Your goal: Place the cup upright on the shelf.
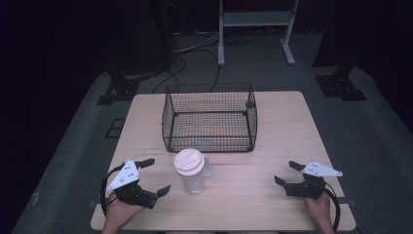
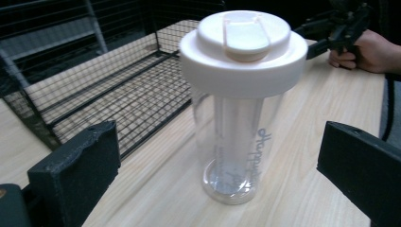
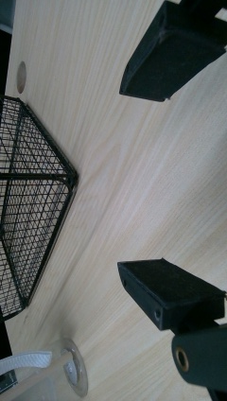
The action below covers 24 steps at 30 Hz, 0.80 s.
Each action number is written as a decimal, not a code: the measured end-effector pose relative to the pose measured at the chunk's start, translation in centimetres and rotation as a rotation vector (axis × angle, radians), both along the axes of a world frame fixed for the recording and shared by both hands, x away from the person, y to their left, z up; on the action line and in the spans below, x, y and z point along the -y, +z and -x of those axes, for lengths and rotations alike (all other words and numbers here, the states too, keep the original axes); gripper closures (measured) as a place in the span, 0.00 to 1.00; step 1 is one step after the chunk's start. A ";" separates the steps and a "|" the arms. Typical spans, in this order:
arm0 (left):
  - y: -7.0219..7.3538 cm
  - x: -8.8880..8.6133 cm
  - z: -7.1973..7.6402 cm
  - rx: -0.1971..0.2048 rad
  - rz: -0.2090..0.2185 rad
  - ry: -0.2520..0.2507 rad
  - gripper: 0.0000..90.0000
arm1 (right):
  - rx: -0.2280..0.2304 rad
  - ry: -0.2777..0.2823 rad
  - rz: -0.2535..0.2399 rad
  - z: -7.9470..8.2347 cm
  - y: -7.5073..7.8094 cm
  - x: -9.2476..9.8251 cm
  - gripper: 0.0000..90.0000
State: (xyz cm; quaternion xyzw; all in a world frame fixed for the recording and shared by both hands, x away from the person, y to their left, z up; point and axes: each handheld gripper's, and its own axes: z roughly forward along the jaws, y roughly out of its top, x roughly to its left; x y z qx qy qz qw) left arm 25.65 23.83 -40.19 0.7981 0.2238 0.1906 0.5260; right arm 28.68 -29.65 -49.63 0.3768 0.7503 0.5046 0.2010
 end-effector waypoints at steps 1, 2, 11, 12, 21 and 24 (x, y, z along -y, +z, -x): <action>0.0 0.4 -0.1 -0.007 -0.010 -0.016 0.00 | -0.001 -0.001 0.000 0.0 0.0 0.0 0.14; 0.0 0.6 -0.2 -0.006 -0.013 -0.020 0.00 | -0.001 0.000 0.000 0.0 0.0 0.0 0.14; -0.2 1.9 -0.7 -0.035 -0.039 -0.041 0.00 | 0.002 0.003 0.000 0.0 0.0 0.0 0.14; -0.2 2.2 -0.9 -0.040 -0.044 -0.044 0.00 | 0.001 0.004 0.000 0.0 0.0 0.0 0.14; -0.1 3.3 -1.4 -0.056 -0.067 -0.059 0.00 | 0.002 0.005 -0.002 0.0 0.0 0.0 0.14; -0.1 3.8 -1.8 -0.064 -0.070 -0.065 0.00 | 0.002 0.005 -0.002 0.0 0.0 0.0 0.14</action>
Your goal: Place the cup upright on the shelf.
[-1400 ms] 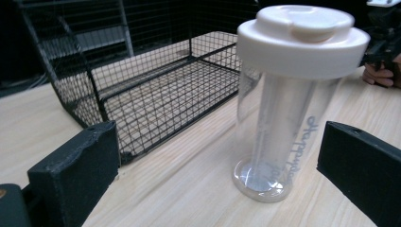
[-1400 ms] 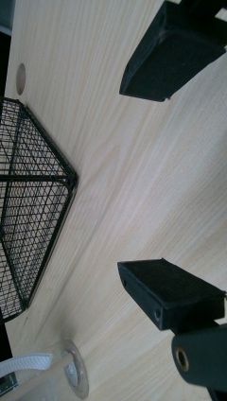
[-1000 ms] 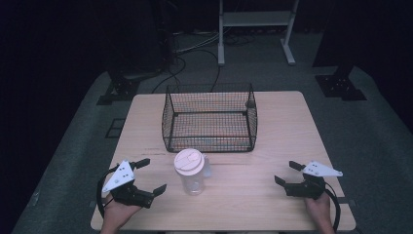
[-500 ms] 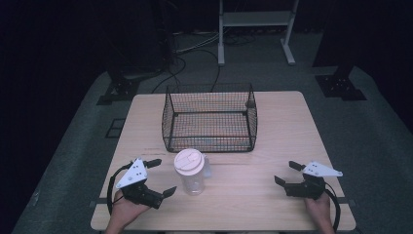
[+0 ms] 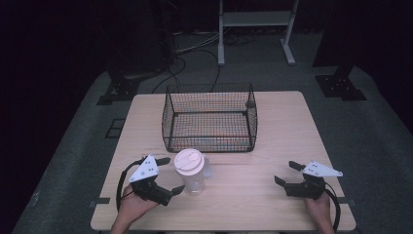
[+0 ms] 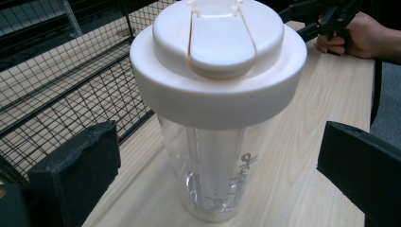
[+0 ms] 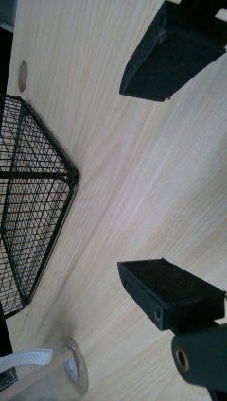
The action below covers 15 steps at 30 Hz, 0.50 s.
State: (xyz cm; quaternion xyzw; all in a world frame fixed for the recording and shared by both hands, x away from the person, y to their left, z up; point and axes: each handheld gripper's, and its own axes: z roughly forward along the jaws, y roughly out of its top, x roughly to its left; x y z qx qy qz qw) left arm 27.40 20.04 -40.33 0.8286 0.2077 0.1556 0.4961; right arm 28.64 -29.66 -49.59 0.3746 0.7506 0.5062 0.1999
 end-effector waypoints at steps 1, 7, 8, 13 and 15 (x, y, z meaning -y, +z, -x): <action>0.0 0.1 -0.1 -0.003 0.000 -0.002 0.00 | 0.001 0.000 0.000 0.0 0.0 0.0 0.14; 0.0 0.7 -0.5 -0.015 -0.006 -0.015 0.00 | 0.000 0.001 -0.001 0.0 0.0 0.0 0.14; 0.0 0.9 -0.6 -0.017 -0.008 -0.015 0.00 | 0.000 0.001 -0.001 0.0 0.0 0.0 0.14; -0.1 1.4 -1.1 -0.034 -0.019 -0.020 0.00 | 0.001 0.002 0.001 0.0 0.0 0.0 0.14; -0.2 1.4 -1.2 -0.037 -0.021 -0.020 0.00 | 0.000 0.002 0.000 0.0 0.0 0.0 0.14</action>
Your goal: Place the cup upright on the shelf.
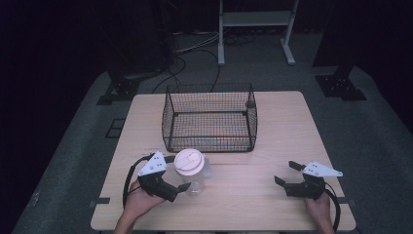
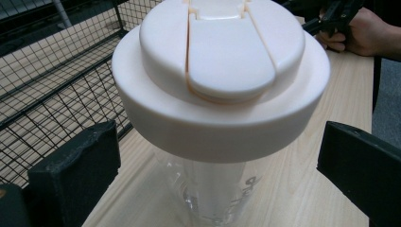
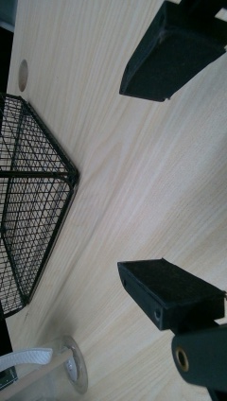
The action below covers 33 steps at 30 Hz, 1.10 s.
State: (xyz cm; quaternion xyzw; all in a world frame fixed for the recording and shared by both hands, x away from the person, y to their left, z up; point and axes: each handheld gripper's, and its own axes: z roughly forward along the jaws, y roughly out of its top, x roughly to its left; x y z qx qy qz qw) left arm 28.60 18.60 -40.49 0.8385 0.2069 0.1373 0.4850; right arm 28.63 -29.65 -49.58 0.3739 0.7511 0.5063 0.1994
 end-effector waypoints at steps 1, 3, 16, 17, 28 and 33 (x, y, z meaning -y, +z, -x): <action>0.0 0.1 -0.1 -0.003 0.000 0.001 0.00 | 0.000 0.000 0.000 0.0 0.0 0.0 0.14; 0.0 0.3 -0.2 -0.008 -0.011 0.000 0.00 | 0.000 0.001 0.001 0.0 0.0 0.0 0.14; 0.3 1.9 -1.0 -0.021 -0.047 -0.007 0.00 | 0.001 0.002 -0.001 0.0 0.0 0.0 0.14; 0.3 2.1 -1.1 -0.021 -0.050 -0.009 0.00 | 0.001 0.002 -0.001 0.0 0.0 0.0 0.14; 0.7 2.8 -1.5 -0.039 -0.057 -0.003 0.00 | 0.003 0.003 -0.002 0.0 0.0 0.0 0.14; 0.9 3.2 -1.9 -0.049 -0.066 -0.001 0.00 | 0.003 0.003 -0.002 0.0 0.0 0.0 0.14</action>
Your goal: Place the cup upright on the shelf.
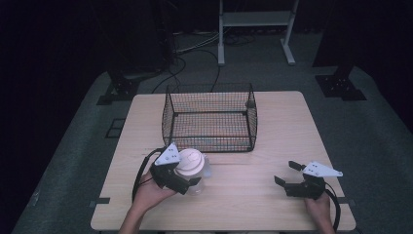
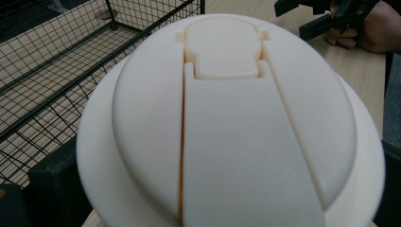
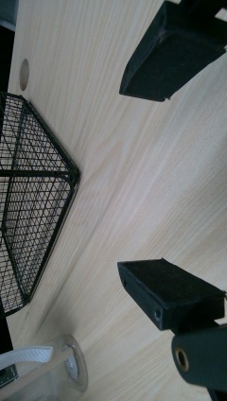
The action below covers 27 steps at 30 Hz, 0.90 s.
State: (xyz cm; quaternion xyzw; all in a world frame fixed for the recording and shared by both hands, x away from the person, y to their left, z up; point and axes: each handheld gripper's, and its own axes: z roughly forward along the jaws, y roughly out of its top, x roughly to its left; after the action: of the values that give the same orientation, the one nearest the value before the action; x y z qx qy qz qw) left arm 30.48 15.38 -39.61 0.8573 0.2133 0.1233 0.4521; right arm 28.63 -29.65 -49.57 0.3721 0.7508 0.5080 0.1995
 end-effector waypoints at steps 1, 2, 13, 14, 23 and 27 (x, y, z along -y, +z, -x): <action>0.0 0.0 0.0 0.000 0.000 0.000 0.00 | 0.000 0.000 0.000 0.0 0.0 0.0 0.14; 0.1 0.2 -0.1 -0.001 -0.006 -0.002 0.00 | 0.000 0.000 0.000 0.0 0.0 0.0 0.14; 0.4 0.5 -0.3 -0.007 -0.035 0.003 0.05 | 0.003 0.002 0.000 0.0 0.0 0.0 0.14; 0.4 0.5 -0.3 -0.008 -0.037 0.003 0.05 | 0.003 0.002 0.000 0.0 0.0 0.0 0.14; 0.8 0.7 -0.5 -0.022 -0.069 -0.013 0.05 | 0.003 0.001 0.000 0.0 0.0 0.0 0.14; 1.1 0.9 -0.6 -0.020 -0.084 -0.021 0.05 | 0.004 0.001 -0.001 0.0 0.0 0.0 0.14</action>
State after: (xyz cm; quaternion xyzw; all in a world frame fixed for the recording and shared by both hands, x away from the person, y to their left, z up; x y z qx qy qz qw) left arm 31.07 14.46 -38.47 0.8790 0.2031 0.1190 0.4147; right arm 28.64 -29.67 -49.56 0.3706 0.7504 0.5093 0.2004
